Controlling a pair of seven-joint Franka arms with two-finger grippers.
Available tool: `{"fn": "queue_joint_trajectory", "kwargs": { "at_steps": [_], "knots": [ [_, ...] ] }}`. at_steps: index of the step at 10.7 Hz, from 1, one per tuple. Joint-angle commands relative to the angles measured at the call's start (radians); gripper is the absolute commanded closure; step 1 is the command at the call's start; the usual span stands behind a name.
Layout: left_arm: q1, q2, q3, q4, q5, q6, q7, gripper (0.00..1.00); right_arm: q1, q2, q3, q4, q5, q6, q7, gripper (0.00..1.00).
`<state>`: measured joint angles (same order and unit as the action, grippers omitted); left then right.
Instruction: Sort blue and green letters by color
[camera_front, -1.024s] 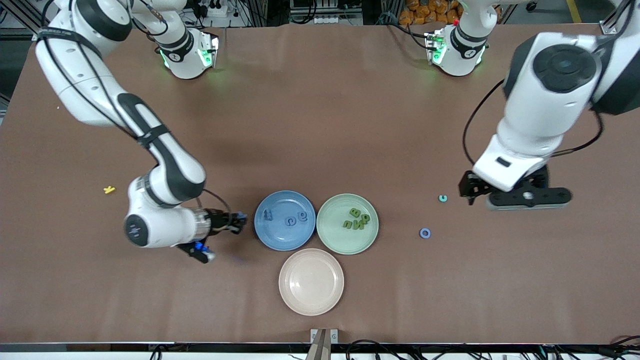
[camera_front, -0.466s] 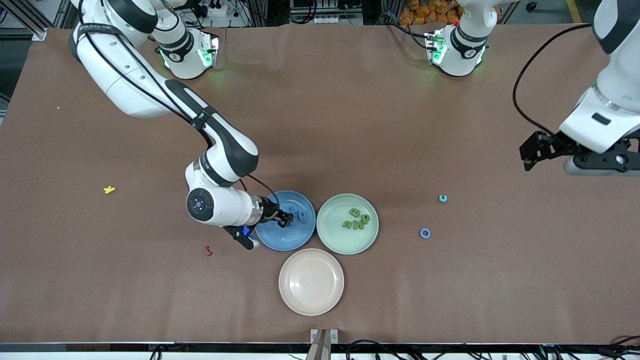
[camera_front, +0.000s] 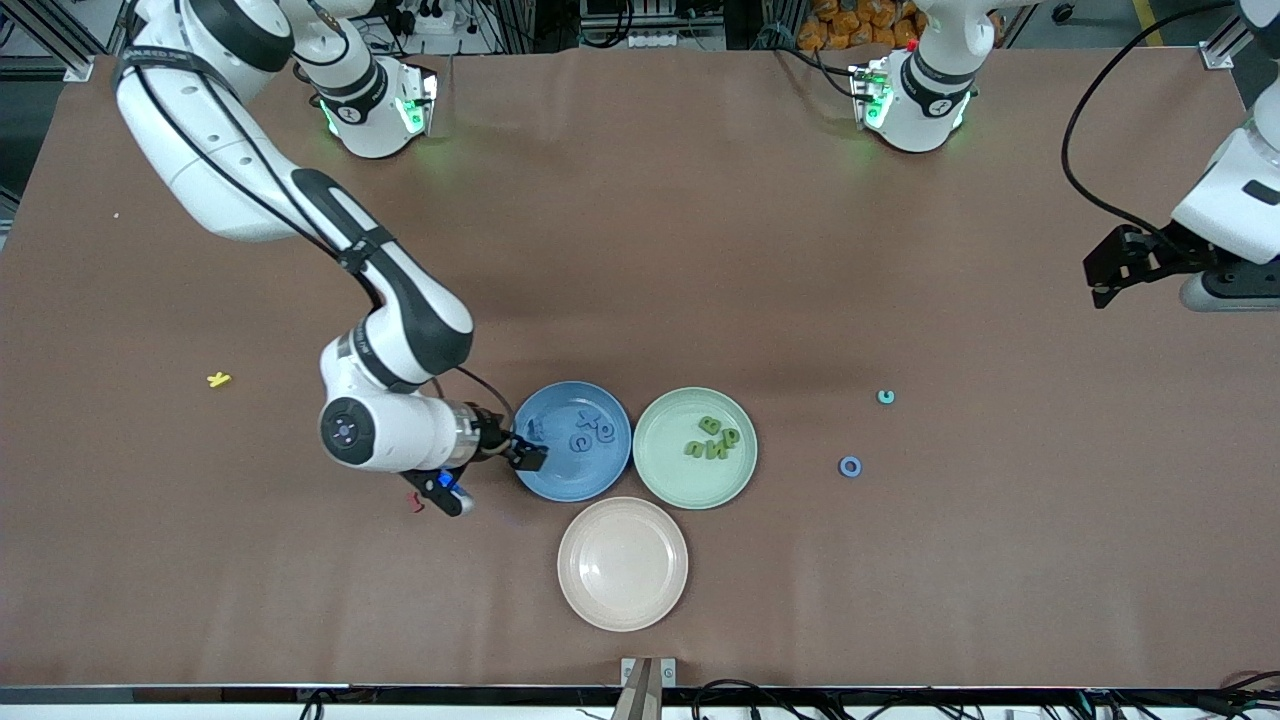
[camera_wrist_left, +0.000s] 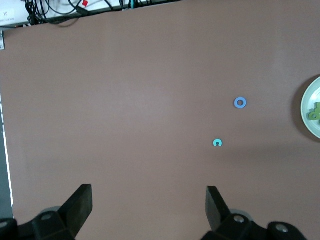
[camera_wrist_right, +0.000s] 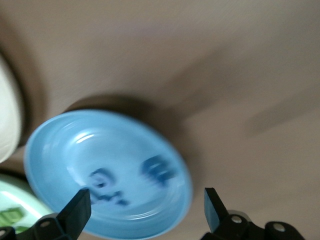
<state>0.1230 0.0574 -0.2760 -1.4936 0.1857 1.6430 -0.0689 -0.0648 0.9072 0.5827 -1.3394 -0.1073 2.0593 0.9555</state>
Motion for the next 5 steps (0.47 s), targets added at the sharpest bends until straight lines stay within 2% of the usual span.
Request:
{"fn": "queue_joint_trajectory", "kwargs": {
  "at_steps": [1, 2, 3, 5],
  "knots": [
    [-0.058, -0.044, 0.056, -0.023, -0.032, -0.061, 0.006, 0.0, -0.079, -0.066, 0.002, -0.017, -0.142, -0.132, -0.2, 0.0],
    [-0.068, -0.045, 0.075, -0.023, -0.058, -0.061, 0.011, 0.0, -0.111, -0.073, 0.003, -0.039, -0.176, -0.143, -0.239, 0.0],
    [-0.072, -0.044, 0.095, -0.022, -0.104, -0.061, 0.005, 0.0, -0.107, -0.114, -0.032, -0.078, -0.18, -0.133, -0.306, 0.0],
    [-0.114, -0.039, 0.168, -0.016, -0.164, -0.052, 0.003, 0.0, -0.055, -0.256, -0.143, -0.191, -0.169, -0.119, -0.414, 0.0]
  ]
}}
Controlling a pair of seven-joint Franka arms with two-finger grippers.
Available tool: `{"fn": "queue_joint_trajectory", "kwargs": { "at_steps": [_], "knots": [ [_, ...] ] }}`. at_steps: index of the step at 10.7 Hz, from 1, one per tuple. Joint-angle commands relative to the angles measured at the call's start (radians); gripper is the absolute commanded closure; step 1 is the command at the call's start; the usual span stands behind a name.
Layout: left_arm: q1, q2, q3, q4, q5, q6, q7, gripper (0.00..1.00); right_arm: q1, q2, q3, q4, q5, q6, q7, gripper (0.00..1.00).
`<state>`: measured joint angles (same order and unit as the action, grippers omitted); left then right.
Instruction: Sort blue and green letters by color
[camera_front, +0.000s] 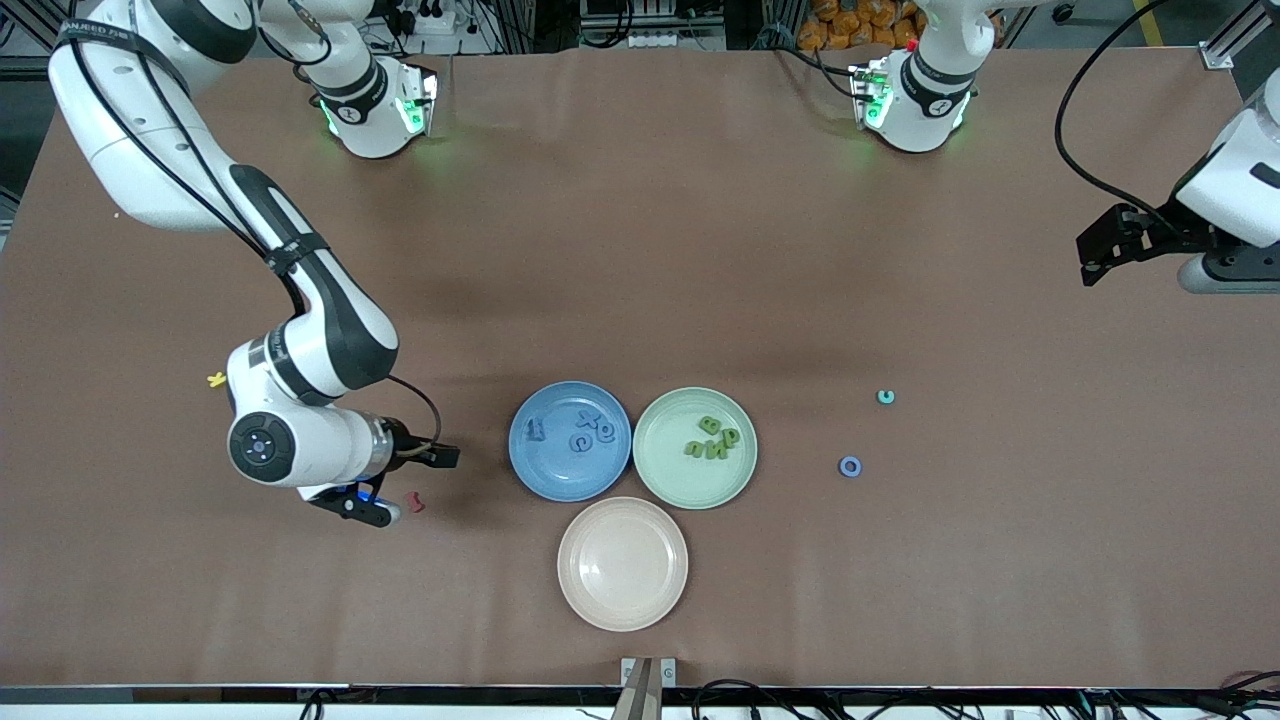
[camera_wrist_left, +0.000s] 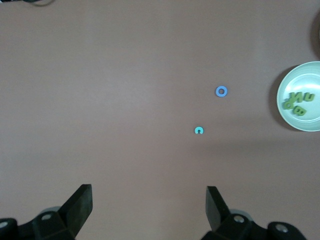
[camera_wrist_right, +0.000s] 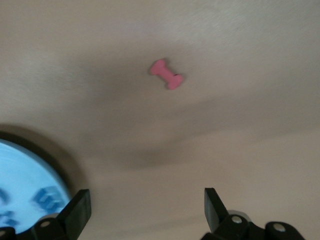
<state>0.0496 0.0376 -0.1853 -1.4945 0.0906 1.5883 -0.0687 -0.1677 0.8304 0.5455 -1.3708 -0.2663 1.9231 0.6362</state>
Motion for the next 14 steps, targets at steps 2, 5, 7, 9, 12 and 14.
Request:
{"fn": "queue_joint_trajectory", "kwargs": {
  "at_steps": [2, 5, 7, 9, 12, 14],
  "knots": [
    [-0.028, -0.015, 0.079, -0.012, -0.074, 0.007, 0.013, 0.0, 0.086, -0.302, -0.211, -0.244, 0.034, 0.014, -0.221, 0.0],
    [-0.028, -0.016, 0.073, -0.012, -0.071, 0.007, 0.009, 0.0, 0.217, -0.422, -0.474, -0.332, 0.203, 0.016, -0.479, 0.0],
    [-0.028, -0.022, 0.07, -0.012, -0.066, 0.005, 0.013, 0.0, 0.203, -0.515, -0.507, -0.411, 0.24, 0.046, -0.582, 0.0],
    [-0.028, -0.012, 0.072, -0.009, -0.072, 0.009, 0.018, 0.0, 0.198, -0.661, -0.507, -0.578, 0.239, 0.182, -0.584, 0.0],
    [-0.031, -0.013, 0.067, -0.009, -0.072, 0.015, 0.006, 0.0, 0.153, -0.747, -0.474, -0.582, 0.239, 0.134, -0.582, 0.0],
    [-0.031, -0.018, 0.066, -0.01, -0.072, 0.015, 0.004, 0.0, 0.11, -0.807, -0.434, -0.561, 0.239, 0.067, -0.589, 0.0]
  ]
}}
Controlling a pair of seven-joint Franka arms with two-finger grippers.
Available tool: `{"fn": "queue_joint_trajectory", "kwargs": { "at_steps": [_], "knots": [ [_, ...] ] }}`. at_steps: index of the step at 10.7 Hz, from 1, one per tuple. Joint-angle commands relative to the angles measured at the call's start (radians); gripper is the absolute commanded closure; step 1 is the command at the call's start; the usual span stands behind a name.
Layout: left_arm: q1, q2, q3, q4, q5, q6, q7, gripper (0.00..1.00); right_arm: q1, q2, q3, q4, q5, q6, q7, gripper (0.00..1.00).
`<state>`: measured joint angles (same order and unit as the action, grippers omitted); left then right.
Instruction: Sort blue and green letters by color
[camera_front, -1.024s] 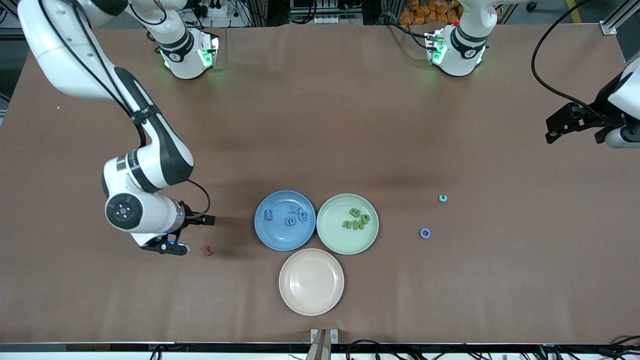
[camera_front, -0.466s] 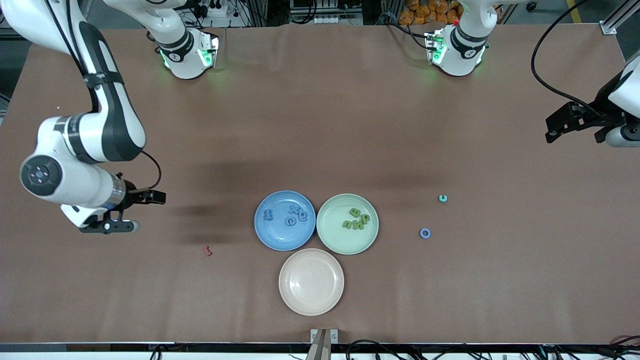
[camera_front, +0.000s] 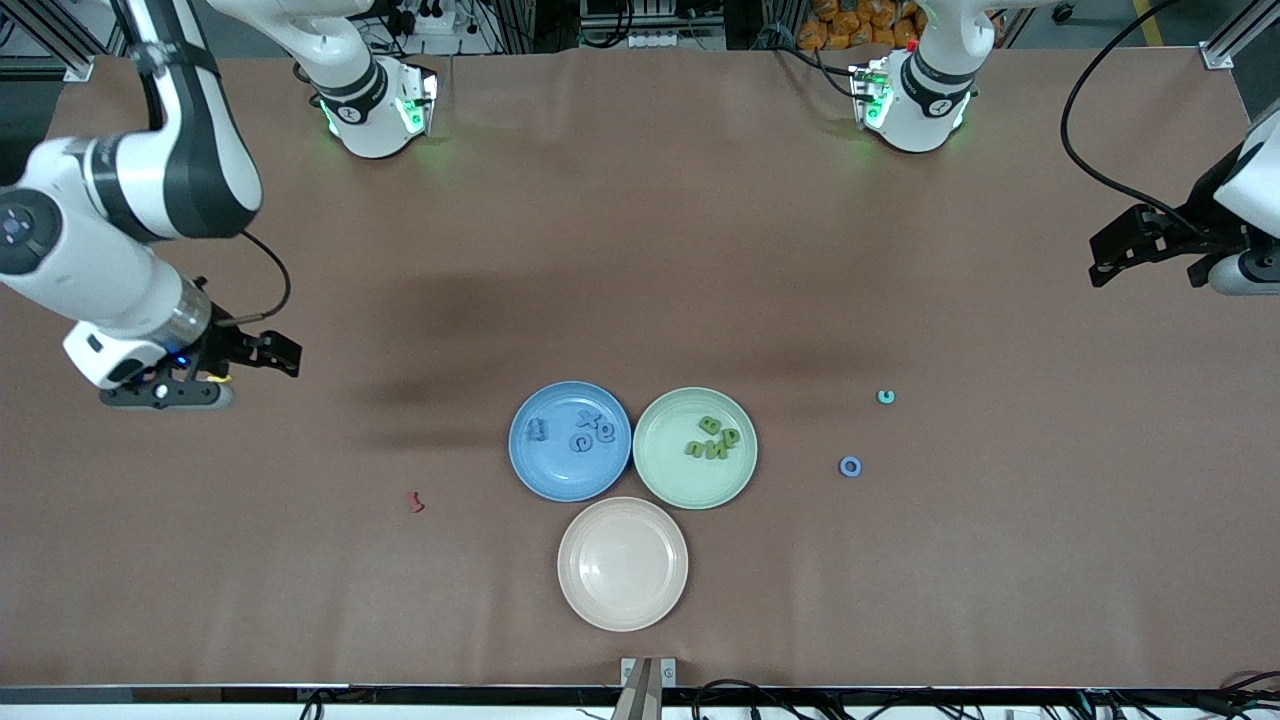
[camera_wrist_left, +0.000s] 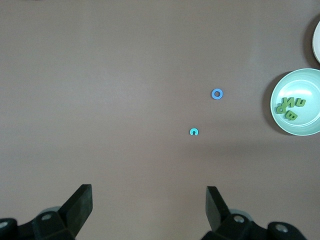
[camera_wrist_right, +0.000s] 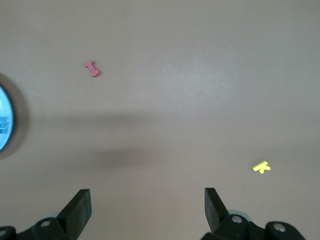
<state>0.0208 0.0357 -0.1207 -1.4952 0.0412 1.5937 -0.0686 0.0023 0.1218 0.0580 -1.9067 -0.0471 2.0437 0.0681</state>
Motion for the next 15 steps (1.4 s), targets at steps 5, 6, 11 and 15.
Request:
{"fn": "queue_joint_trajectory", "kwargs": {
  "at_steps": [5, 6, 11, 15],
  "knots": [
    [-0.004, -0.016, 0.003, -0.008, -0.014, 0.009, 0.013, 0.0, -0.085, -0.094, 0.059, 0.279, 0.018, -0.313, -0.097, 0.0],
    [-0.004, -0.016, 0.001, -0.008, -0.012, 0.009, 0.012, 0.0, -0.087, -0.091, 0.057, 0.334, 0.019, -0.36, -0.091, 0.0],
    [-0.007, -0.02, 0.0, -0.008, 0.014, 0.002, 0.001, 0.0, -0.099, -0.09, 0.054, 0.42, 0.026, -0.516, -0.086, 0.0],
    [-0.002, -0.017, 0.001, -0.007, 0.002, 0.0, 0.004, 0.0, -0.157, -0.096, 0.051, 0.425, 0.151, -0.502, -0.088, 0.0]
  ]
}}
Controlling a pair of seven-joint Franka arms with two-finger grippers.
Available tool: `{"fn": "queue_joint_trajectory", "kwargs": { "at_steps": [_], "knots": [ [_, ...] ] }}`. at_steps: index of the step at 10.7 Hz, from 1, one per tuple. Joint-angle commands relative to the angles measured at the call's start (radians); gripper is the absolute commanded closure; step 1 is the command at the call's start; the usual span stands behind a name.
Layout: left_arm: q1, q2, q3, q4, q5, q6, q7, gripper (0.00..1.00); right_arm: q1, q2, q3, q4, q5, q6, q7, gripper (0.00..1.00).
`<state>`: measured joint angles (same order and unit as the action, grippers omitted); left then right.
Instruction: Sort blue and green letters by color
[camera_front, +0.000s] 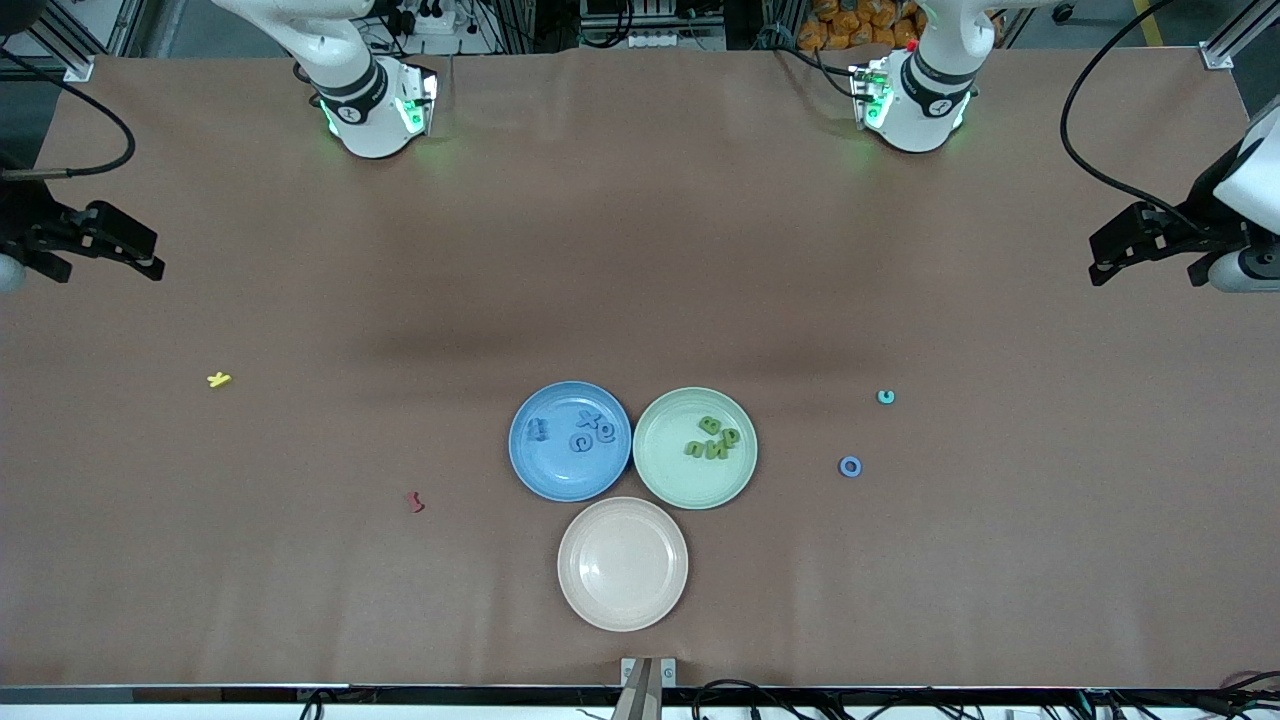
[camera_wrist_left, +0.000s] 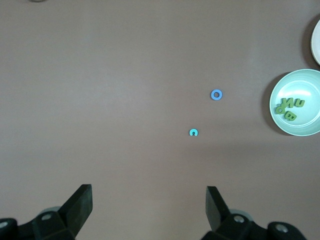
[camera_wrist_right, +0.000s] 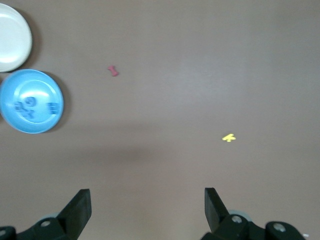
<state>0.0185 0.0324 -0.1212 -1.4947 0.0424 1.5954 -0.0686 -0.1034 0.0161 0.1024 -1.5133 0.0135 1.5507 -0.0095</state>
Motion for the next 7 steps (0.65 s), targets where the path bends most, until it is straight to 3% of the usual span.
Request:
{"fn": "queue_joint_trajectory", "kwargs": {
  "at_steps": [1, 4, 7],
  "knots": [
    [0.0, -0.014, 0.002, 0.017, -0.001, -0.003, 0.004, 0.0, -0.052, 0.008, 0.007, 0.033, 0.089, 0.002, -0.015, 0.0],
    [-0.005, -0.012, 0.0, 0.027, -0.021, -0.023, 0.003, 0.0, -0.047, 0.008, 0.013, 0.033, 0.027, 0.003, -0.02, 0.0],
    [-0.005, -0.012, 0.0, 0.027, -0.022, -0.035, 0.001, 0.0, -0.047, 0.01, 0.013, 0.027, 0.026, 0.002, -0.02, 0.0]
  ]
}}
